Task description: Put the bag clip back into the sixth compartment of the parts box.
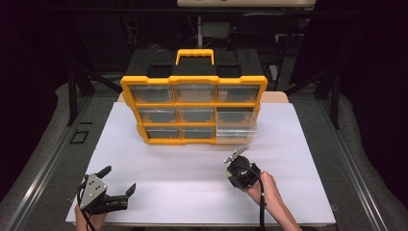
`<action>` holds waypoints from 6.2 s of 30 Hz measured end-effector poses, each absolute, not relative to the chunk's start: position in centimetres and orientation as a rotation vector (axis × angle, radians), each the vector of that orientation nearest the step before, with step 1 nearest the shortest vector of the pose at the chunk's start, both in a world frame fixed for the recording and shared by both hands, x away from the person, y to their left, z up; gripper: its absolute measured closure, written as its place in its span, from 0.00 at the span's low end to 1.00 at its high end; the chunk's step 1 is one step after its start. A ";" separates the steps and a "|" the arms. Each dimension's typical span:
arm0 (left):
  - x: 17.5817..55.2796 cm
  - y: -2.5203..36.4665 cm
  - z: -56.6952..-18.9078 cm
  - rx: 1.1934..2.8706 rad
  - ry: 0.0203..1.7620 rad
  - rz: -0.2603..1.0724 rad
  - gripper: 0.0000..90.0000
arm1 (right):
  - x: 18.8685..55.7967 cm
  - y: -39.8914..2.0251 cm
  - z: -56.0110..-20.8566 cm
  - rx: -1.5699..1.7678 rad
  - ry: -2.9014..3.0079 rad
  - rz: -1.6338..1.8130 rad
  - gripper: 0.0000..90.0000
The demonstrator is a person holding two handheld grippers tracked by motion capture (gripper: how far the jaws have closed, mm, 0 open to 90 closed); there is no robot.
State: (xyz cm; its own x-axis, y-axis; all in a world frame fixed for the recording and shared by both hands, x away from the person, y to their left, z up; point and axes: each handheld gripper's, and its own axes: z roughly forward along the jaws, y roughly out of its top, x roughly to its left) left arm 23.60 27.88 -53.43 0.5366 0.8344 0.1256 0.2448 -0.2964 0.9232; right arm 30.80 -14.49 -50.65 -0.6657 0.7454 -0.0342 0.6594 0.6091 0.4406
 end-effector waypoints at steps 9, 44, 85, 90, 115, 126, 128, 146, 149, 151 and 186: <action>23.6 27.9 -53.4 1.820 0.890 0.773 0.00 | 30.9 -16.3 -50.2 1.187 2.599 0.506 0.89; 23.6 27.8 -53.4 1.818 0.895 0.780 0.00 | 32.7 -22.5 -48.1 1.298 2.585 0.477 0.89; 23.6 27.9 -53.4 1.823 0.891 0.784 0.00 | 37.5 -24.8 -42.4 1.318 2.574 0.418 0.89; 23.6 27.9 -53.4 1.819 0.892 0.782 0.00 | 37.8 -24.6 -41.4 1.308 2.578 0.402 0.89; 23.6 27.9 -53.4 1.822 0.890 0.780 0.00 | 38.6 -23.9 -37.8 1.251 2.560 0.416 0.89; 23.6 27.9 -53.4 1.821 0.892 0.780 0.00 | 38.9 -23.7 -36.0 1.227 2.555 0.407 0.89; 23.6 27.9 -53.4 1.822 0.892 0.781 0.00 | 38.9 -23.6 -35.8 1.226 2.546 0.415 0.89; 23.6 27.9 -53.4 1.821 0.895 0.783 0.00 | 39.0 -22.7 -33.5 1.176 2.537 0.405 0.89; 23.6 27.9 -53.4 1.818 0.897 0.784 0.00 | 39.0 -22.6 -33.0 1.170 2.528 0.421 0.89; 23.6 27.9 -53.4 1.819 0.897 0.782 0.00 | 38.9 -22.5 -32.7 1.170 2.519 0.441 0.89; 23.6 28.0 -53.4 1.819 0.897 0.778 0.00 | 39.6 -17.1 -29.9 0.997 2.561 0.493 0.89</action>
State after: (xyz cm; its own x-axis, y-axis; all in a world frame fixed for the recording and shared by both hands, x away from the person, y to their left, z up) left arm 23.62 27.95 -53.41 0.5318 0.8369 0.1292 0.2461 -0.2987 0.9221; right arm 39.60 -17.06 -29.89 -0.6922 0.6958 -0.1915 0.5750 0.6921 0.4364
